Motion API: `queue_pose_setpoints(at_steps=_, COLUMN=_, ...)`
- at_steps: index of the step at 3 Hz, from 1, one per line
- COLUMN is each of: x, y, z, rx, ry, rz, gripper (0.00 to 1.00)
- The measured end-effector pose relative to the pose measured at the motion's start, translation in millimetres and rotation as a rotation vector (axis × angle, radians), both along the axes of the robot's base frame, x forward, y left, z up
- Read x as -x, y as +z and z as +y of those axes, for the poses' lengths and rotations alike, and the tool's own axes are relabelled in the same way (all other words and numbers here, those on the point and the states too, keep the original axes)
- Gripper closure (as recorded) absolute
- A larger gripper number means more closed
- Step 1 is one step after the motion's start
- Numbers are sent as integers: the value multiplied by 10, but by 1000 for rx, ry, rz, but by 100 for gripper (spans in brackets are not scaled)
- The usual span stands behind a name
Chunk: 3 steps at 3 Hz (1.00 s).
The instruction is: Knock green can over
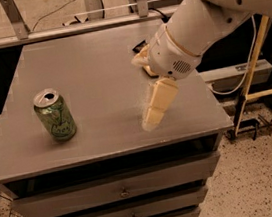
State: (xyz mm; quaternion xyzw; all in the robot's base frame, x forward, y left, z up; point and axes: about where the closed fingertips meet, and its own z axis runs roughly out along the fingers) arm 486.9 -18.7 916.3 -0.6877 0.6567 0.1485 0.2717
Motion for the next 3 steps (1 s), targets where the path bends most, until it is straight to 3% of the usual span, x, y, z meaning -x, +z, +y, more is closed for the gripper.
queue_pose_setpoints(at_steps=1, x=-163, y=-66, z=152, rx=-37, ry=9, rz=4, gripper=0)
queue_pose_setpoints(at_steps=3, x=-436, y=-229, z=676, rx=-137, ry=58, rz=4, gripper=0)
